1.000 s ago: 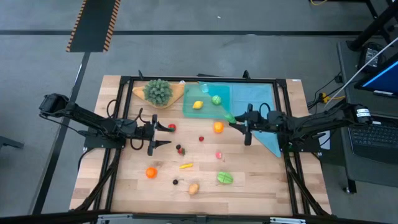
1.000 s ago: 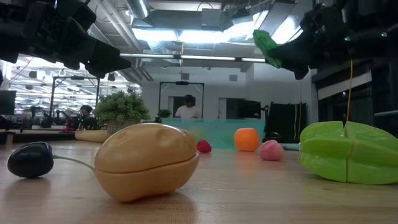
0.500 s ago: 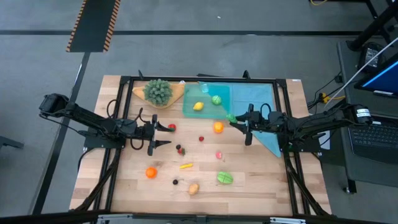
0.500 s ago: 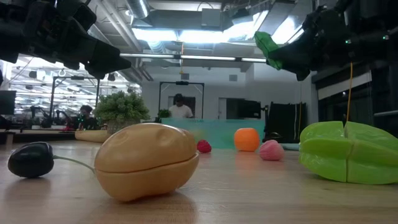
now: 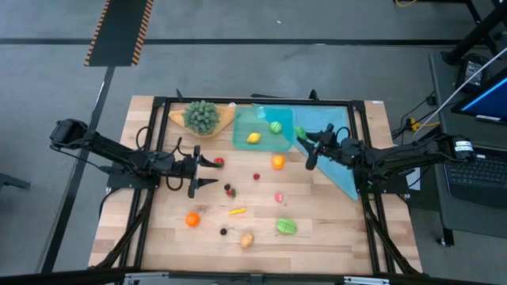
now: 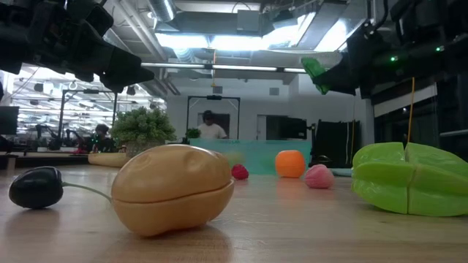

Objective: Pick and placing Produce into tupperware
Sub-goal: Put the snap peas into the blue bin

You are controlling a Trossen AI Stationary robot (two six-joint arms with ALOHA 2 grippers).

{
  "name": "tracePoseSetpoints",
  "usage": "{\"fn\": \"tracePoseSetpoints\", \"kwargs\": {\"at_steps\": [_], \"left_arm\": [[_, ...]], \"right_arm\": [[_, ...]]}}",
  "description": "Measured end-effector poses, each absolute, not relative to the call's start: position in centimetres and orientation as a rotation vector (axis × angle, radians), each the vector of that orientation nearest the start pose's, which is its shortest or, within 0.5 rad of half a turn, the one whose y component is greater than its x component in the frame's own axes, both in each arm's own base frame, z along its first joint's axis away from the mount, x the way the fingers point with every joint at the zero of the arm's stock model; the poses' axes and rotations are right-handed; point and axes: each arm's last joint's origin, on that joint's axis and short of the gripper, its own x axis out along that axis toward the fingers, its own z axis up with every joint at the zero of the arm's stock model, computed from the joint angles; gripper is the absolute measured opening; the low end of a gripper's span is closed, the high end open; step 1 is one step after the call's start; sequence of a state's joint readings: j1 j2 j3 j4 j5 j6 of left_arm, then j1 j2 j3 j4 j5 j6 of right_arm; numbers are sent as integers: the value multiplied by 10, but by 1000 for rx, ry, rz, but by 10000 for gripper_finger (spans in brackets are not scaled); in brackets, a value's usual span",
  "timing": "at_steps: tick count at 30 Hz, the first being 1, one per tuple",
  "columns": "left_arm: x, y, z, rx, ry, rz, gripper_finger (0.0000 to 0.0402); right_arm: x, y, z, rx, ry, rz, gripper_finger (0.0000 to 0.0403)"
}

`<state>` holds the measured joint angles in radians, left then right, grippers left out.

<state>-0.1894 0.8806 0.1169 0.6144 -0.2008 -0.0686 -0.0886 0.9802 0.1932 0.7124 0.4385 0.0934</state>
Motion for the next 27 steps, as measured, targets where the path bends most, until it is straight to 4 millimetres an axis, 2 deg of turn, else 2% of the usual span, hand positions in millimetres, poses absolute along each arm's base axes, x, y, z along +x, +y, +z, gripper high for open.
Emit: {"fn": "tracePoseSetpoints", "kwargs": {"at_steps": [5, 10, 18, 27], "left_arm": [[164, -25, 167, -38, 146, 16, 237], [164, -25, 167, -13, 146, 16, 237], [164, -25, 167, -13, 147, 16, 237], [164, -25, 167, -13, 147, 16, 237]], "right_arm": [[184, -29, 184, 82, 61, -532, 118], [202, -32, 190, 47, 88, -537, 118], [233, -55, 195, 31, 101, -616, 118], [255, -73, 190, 39, 69, -650, 118]]}}
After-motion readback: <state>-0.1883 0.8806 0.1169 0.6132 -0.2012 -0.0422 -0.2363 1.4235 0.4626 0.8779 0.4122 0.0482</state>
